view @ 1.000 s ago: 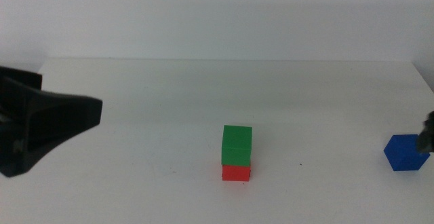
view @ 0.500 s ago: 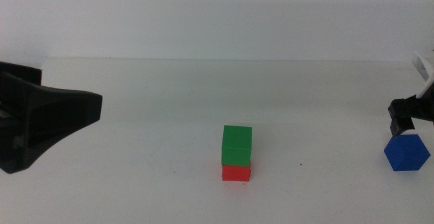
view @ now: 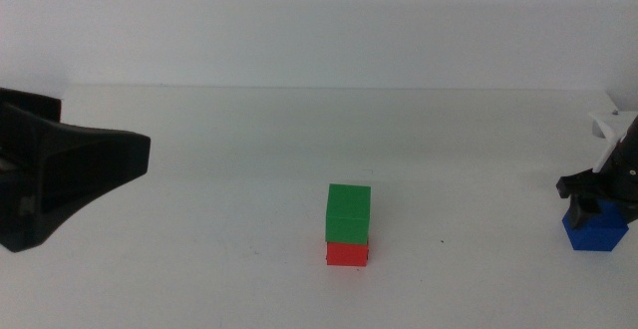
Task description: Stack red cubes first, then green, then blue cubes in a specific spot.
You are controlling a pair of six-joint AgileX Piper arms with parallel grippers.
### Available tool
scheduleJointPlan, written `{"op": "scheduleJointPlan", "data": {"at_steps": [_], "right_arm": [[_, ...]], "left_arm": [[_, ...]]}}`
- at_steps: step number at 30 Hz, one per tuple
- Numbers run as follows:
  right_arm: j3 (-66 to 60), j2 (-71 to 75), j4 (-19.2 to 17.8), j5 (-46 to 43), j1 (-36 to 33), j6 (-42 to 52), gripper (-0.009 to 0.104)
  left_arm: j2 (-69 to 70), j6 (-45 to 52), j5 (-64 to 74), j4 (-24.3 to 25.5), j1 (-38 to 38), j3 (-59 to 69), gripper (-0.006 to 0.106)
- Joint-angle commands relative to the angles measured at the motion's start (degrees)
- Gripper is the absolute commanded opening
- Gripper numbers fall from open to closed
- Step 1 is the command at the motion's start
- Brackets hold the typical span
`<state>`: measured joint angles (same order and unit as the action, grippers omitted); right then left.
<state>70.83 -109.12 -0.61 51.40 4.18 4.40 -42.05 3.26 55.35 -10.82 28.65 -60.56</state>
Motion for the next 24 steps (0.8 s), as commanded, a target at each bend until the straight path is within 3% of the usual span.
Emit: {"op": "scheduleJointPlan", "data": {"at_steps": [1, 3, 4, 8, 12, 15, 19, 24], "right_arm": [[0.63, 0.61, 0.61, 1.15, 0.16, -1.80, 0.024], [0.63, 2.83, 0.61, 3.59, -1.07, -3.24, 0.005], [0.63, 4.74, 0.61, 4.91, -2.50, -4.40, 0.002], [2.33, 13.39, -1.99, 9.42, -12.50, -15.79, 0.004], [9.81, 17.20, -8.77, 18.56, -27.23, -36.58, 0.004], [15.35, 15.53, -13.45, 18.56, -37.64, -46.35, 0.004], [20.06, 11.98, -13.96, 18.56, -45.75, -54.55, 0.004], [24.71, 6.17, -14.50, 18.56, -50.25, -56.60, 0.004]], "left_arm": [[0.09, -0.02, -0.72, 0.26, -0.13, -0.07, 0.094], [0.09, -0.02, -0.72, 0.26, -0.13, -0.07, 0.094], [0.09, -0.02, -0.72, 0.26, -0.13, -0.07, 0.094], [0.09, -0.02, -0.72, 0.26, -0.13, -0.07, 0.094], [0.09, -0.02, -0.72, 0.26, -0.13, -0.07, 0.094], [0.09, -0.02, -0.72, 0.26, -0.13, -0.07, 0.094], [0.09, -0.02, -0.82, 0.28, -0.13, -0.07, 0.094], [0.09, -0.02, -0.82, 0.41, -0.13, -0.07, 0.094]]}}
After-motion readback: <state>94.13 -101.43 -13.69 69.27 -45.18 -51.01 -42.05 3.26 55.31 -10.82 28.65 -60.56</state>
